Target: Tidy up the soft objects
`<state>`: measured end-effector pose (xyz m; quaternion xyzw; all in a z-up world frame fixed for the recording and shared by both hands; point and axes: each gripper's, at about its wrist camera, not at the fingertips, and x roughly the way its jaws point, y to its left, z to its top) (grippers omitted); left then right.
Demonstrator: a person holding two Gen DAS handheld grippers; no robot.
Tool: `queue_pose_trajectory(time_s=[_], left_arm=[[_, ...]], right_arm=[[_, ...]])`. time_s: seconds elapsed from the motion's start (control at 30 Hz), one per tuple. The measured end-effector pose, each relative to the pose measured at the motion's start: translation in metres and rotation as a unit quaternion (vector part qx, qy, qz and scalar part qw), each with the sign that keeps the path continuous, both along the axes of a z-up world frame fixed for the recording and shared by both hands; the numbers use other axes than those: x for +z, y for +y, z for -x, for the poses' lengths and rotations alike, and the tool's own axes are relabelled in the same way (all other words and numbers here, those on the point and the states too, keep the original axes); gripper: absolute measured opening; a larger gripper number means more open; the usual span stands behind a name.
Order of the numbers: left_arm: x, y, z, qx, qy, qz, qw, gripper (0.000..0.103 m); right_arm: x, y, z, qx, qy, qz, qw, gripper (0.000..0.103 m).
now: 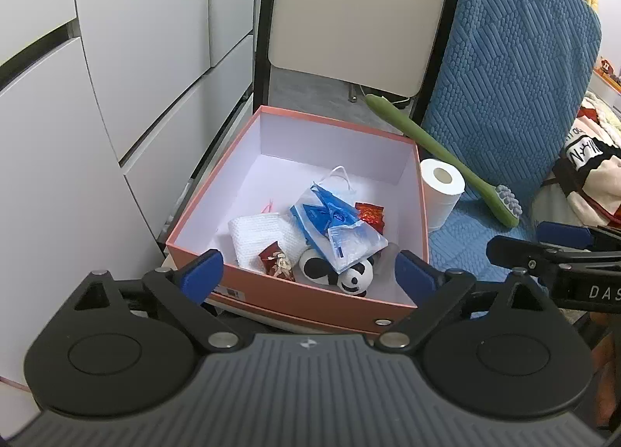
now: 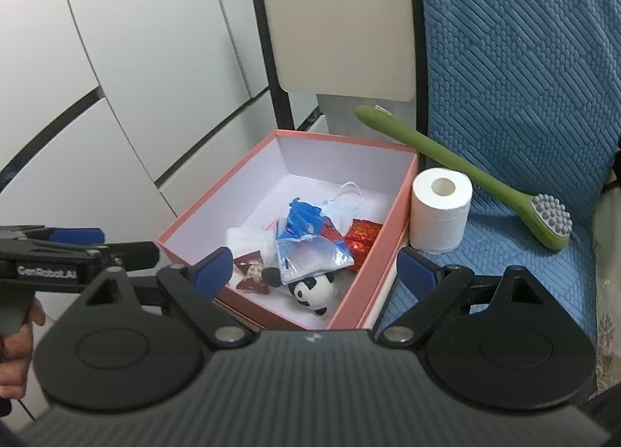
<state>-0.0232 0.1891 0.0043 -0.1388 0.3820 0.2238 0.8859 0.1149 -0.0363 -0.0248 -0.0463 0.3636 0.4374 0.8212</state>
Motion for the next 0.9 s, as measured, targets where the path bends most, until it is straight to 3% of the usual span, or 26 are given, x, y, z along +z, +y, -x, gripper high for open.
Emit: queue_pose_trajectory(time_s=[0.9], left_arm=[[0.0029,-0.0001,0.0062,0.032,-0.011,0.01,0.9994,0.103]], right_arm=[[-0.0039,-0.0071,0.0005,-0.012,0.007,0.002,1.0,0.093]])
